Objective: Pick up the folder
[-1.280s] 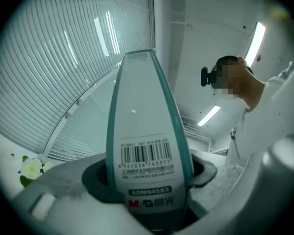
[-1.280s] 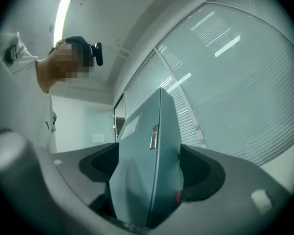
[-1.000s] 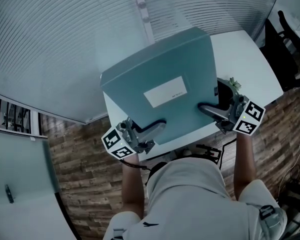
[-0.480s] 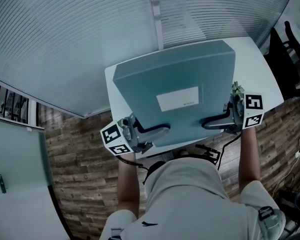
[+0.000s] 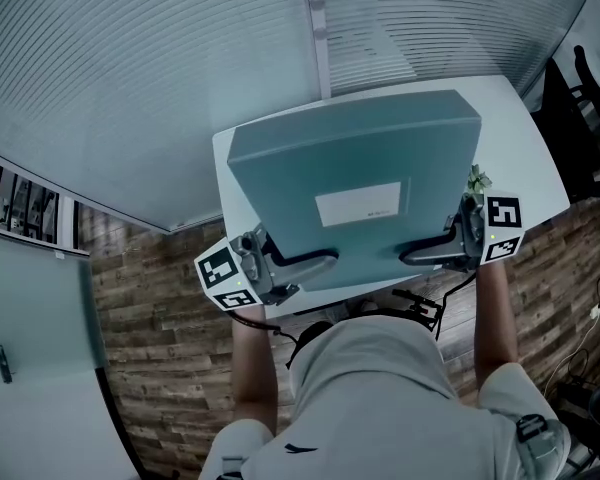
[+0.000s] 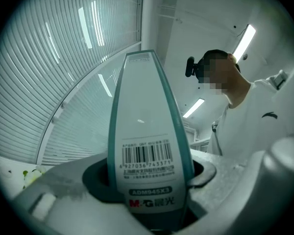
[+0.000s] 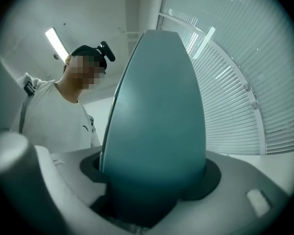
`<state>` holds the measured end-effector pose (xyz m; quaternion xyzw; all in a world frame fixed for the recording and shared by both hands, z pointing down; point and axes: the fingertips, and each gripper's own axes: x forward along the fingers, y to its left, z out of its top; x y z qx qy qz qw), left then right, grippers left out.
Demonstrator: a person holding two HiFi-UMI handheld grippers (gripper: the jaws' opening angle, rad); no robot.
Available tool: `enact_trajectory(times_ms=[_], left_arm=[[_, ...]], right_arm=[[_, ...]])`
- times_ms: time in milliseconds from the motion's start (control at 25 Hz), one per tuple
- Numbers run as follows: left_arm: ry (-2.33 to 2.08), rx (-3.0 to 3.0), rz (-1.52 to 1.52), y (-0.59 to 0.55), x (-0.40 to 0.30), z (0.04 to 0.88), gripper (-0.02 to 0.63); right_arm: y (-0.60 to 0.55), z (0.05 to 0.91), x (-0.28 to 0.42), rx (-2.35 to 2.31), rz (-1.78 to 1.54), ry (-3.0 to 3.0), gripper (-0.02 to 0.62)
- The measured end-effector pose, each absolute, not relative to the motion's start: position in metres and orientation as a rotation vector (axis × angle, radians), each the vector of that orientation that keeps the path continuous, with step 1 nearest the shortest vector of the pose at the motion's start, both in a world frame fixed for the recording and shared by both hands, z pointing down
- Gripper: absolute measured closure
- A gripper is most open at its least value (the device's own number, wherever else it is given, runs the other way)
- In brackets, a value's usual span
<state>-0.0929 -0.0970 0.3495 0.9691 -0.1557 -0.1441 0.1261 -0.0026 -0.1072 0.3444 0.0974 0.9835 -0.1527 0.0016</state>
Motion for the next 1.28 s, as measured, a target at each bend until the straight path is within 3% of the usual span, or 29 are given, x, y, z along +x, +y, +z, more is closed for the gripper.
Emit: enact_trajectory(times_ms=[800,1080,1280], left_arm=[[-0.446,2.871,-0.335,-0.102,-0.070,0.359,0.275],[-0.637,2.924,-0.354,-0.108,-0.071,0.343,0.241],[-0.893,2.854,-0.538,-0.116,-0.102,0.326,0.239]], right_arm=[[-0.108,0.359,0.025,0.197,-0.455,3.028,0.281],[-0.115,0.350,0.036,0.197,-0.425,2.992,0.285],[-0.128,0.345,0.051,0.134,-0.423,2.955,0.288]])
